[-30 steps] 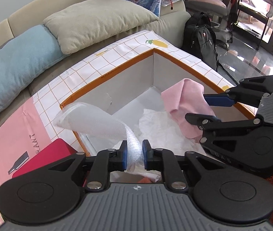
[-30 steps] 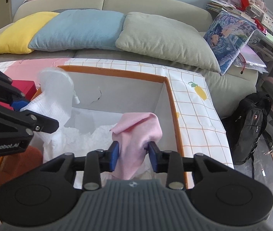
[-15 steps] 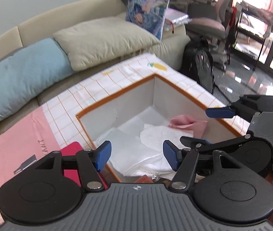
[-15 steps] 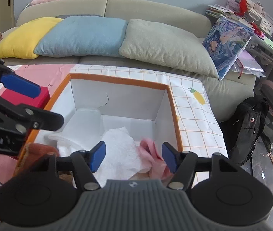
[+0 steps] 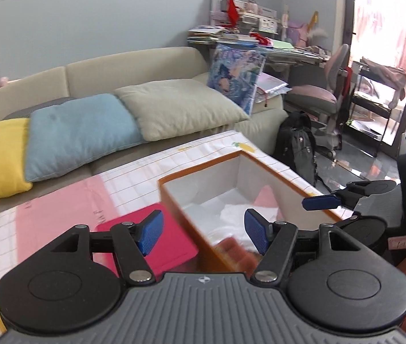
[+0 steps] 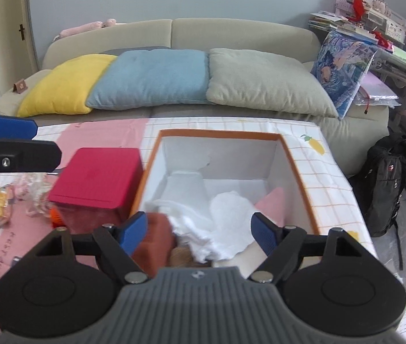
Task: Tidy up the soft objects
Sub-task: 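Move both tools back toward the orange ball and yellow snack bag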
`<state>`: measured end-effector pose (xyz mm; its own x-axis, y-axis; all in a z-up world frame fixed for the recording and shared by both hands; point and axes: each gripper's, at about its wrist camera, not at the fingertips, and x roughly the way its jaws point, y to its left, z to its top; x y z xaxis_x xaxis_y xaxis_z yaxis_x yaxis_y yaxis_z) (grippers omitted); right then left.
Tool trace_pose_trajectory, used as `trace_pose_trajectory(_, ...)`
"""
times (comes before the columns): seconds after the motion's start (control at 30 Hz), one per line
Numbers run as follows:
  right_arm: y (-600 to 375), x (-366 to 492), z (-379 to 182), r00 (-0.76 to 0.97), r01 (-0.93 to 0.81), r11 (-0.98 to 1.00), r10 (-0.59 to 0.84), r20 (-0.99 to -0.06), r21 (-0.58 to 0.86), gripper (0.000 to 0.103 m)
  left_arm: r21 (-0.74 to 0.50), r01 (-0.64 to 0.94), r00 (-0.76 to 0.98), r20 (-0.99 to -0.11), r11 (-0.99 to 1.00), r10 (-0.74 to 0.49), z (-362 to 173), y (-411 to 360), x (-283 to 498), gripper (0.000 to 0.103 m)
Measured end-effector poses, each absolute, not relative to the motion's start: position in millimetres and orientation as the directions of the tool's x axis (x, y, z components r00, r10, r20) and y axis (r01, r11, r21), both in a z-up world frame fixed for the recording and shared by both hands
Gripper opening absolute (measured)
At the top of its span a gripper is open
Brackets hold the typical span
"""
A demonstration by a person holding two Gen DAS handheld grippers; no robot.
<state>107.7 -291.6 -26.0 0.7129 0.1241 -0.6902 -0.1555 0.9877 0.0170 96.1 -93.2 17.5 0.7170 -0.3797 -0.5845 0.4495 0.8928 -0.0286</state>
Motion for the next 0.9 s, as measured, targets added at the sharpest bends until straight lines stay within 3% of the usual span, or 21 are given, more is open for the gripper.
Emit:
trace_pose_trajectory(0.47,-223,79,-39,0.613,-0.205,0.971,0.224,-0.758,0.12,0.084,-0.184,0.173,0.711,-0.657,0.967,-0.252,-22,4,56,0.075)
trace_pose_trajectory(0.9,-154,78,-49,0.628,-0.336,0.942,0.209,-0.75,-0.019,0.088,-0.288,-0.007,0.713,-0.672,0.958,-0.197,-46,75,43,0.073)
